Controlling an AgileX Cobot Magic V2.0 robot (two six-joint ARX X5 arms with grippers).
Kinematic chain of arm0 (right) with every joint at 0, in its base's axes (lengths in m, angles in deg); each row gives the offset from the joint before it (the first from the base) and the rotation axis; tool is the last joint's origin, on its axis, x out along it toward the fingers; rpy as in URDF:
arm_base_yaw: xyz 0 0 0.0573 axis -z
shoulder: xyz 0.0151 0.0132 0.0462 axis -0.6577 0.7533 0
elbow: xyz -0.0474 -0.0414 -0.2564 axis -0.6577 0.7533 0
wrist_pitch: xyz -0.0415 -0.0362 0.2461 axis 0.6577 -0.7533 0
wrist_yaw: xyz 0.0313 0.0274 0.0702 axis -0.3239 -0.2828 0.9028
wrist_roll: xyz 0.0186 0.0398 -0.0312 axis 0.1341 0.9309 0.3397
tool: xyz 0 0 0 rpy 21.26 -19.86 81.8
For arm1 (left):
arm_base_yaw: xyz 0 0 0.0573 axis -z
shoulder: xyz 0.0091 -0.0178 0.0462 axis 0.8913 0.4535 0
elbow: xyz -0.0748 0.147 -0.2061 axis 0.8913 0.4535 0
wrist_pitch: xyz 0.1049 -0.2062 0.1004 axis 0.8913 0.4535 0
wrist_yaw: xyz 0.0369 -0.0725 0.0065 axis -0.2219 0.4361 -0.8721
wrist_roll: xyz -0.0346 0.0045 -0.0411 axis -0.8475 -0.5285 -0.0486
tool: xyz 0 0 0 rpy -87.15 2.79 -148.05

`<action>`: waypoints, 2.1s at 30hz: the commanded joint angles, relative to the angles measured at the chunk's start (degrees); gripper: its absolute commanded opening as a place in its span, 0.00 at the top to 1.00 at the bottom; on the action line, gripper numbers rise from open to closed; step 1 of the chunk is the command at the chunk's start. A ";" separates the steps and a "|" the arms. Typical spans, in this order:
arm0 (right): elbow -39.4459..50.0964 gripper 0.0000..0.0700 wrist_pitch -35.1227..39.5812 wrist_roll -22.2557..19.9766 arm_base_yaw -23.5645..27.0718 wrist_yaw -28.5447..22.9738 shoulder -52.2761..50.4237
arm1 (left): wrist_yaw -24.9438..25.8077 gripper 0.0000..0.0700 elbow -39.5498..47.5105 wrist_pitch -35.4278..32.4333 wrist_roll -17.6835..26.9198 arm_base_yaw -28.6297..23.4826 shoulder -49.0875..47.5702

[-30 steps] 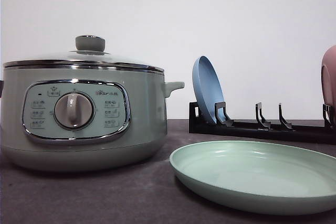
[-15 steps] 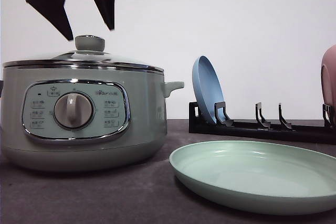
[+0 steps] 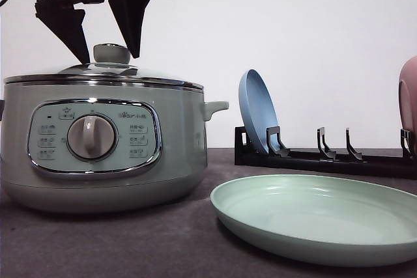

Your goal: Transfer potato from steamer to green plate

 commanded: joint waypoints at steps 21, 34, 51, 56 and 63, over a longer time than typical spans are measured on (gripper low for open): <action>-0.94 0.43 0.17 -0.75 -0.37 -0.33 0.79 | -0.22 0.48 -1.75 -0.42 0.66 0.35 1.86; -0.94 0.43 0.17 -0.88 -0.37 -0.33 0.79 | -0.21 0.96 -1.95 2.33 0.04 0.35 1.28; -0.94 0.43 0.24 1.33 -0.39 -0.33 0.81 | -0.35 1.00 -6.11 1.77 0.22 -2.81 -4.93; -0.94 0.43 0.37 2.38 -0.37 -0.70 0.81 | -0.42 1.00 -6.54 1.69 0.22 -5.41 -9.71; -0.94 0.43 1.53 4.29 -0.39 -0.76 0.98 | -3.64 1.00 -6.54 3.96 0.60 -10.78 -15.36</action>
